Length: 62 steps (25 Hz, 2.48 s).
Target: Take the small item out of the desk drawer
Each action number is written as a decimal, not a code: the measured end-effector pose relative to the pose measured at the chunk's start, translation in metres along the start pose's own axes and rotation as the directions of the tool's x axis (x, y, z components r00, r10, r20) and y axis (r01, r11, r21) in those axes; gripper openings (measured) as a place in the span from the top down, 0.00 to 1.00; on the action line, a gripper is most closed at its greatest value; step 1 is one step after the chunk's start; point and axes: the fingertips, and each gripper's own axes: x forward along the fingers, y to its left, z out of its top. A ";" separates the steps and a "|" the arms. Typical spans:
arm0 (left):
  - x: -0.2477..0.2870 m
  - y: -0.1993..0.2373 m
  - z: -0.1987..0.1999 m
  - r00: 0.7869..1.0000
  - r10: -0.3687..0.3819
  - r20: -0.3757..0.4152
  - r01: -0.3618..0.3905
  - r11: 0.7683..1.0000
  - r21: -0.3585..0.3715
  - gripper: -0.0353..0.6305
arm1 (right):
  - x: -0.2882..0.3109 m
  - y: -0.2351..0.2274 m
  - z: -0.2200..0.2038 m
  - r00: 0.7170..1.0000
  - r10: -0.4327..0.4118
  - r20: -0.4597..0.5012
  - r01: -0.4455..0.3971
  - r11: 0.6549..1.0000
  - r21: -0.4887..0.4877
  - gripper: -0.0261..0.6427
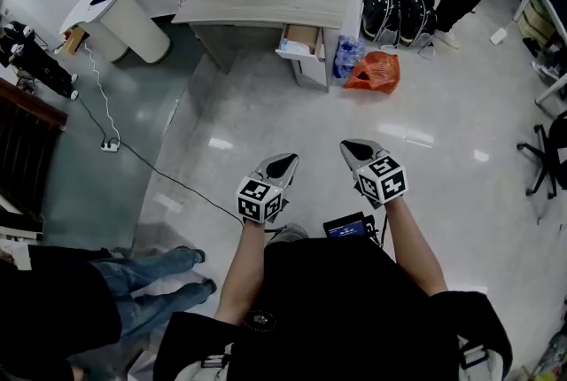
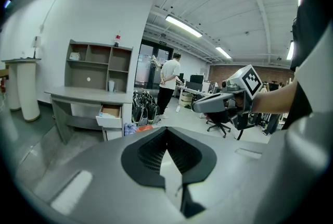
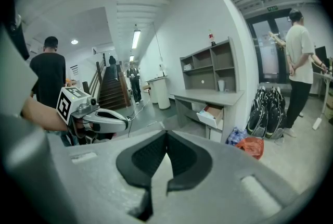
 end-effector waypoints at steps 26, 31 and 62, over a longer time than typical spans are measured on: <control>0.052 0.098 0.009 0.996 -0.082 -0.042 0.081 0.996 -0.032 0.94 | 0.089 -0.041 0.022 0.997 -0.054 -0.058 0.057 0.997 0.051 0.96; 0.069 0.127 0.021 0.992 -0.121 -0.037 0.119 0.992 -0.039 0.94 | 0.114 -0.052 0.038 0.994 -0.083 -0.065 0.086 0.995 0.052 0.96; 0.093 0.216 0.031 0.958 -0.283 -0.035 0.279 0.955 -0.103 0.94 | 0.208 -0.061 0.068 0.980 -0.169 -0.108 0.179 0.980 0.091 0.96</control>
